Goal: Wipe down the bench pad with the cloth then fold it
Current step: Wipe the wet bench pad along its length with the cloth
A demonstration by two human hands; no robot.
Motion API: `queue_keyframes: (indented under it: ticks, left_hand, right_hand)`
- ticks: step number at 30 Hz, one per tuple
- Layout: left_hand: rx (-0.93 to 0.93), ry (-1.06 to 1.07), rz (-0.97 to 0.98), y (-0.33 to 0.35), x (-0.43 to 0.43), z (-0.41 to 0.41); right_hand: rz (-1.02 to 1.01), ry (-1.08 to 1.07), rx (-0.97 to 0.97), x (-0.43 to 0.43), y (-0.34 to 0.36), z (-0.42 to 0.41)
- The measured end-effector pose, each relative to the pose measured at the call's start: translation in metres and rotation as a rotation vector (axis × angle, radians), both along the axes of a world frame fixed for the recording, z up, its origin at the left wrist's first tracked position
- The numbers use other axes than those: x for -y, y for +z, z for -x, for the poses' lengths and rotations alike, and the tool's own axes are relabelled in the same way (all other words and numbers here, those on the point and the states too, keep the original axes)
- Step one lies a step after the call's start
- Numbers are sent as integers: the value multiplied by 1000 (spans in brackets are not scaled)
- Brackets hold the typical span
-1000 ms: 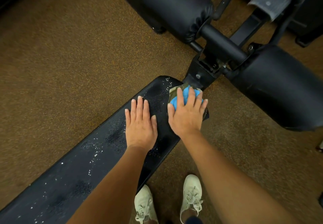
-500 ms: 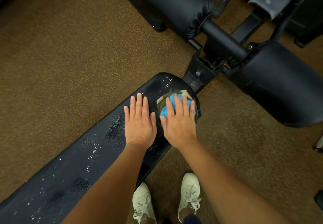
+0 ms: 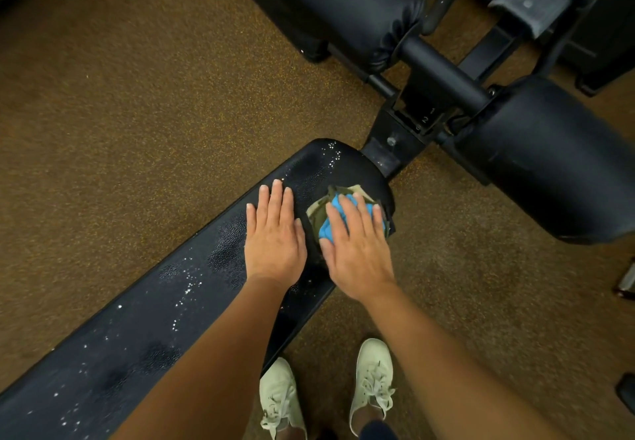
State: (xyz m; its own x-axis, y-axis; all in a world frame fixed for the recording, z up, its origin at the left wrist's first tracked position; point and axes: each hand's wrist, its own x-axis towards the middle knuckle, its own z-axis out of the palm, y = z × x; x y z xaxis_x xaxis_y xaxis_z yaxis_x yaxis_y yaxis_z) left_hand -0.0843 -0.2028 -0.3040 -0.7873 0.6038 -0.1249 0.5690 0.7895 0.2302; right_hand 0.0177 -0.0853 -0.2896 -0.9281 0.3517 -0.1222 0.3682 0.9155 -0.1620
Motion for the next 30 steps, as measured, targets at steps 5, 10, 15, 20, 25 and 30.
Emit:
queue_keyframes:
  ticks: [5, 10, 15, 20, 25, 30]
  left_hand:
    - [-7, -14, 8, 0, 2, 0]
    - [-7, -11, 21, -1, 1, -1]
    - [-13, -21, 30, 0, 3, -1]
    - [-8, -20, 12, 0, 2, -1]
    - [-8, -14, 2, -1, 2, -1]
    - [-12, -14, 6, 0, 1, -1]
  right_hand:
    - [-39, -320, 10, -19, -2, 35]
    - [0, -128, 4, 19, -2, 16]
    - [-18, -274, -21, 3, -5, 17]
    - [-7, -384, -38, 7, -8, 41]
    - [4, -153, -48, 4, -10, -1]
    - [-5, -488, -51, -8, -9, 41]
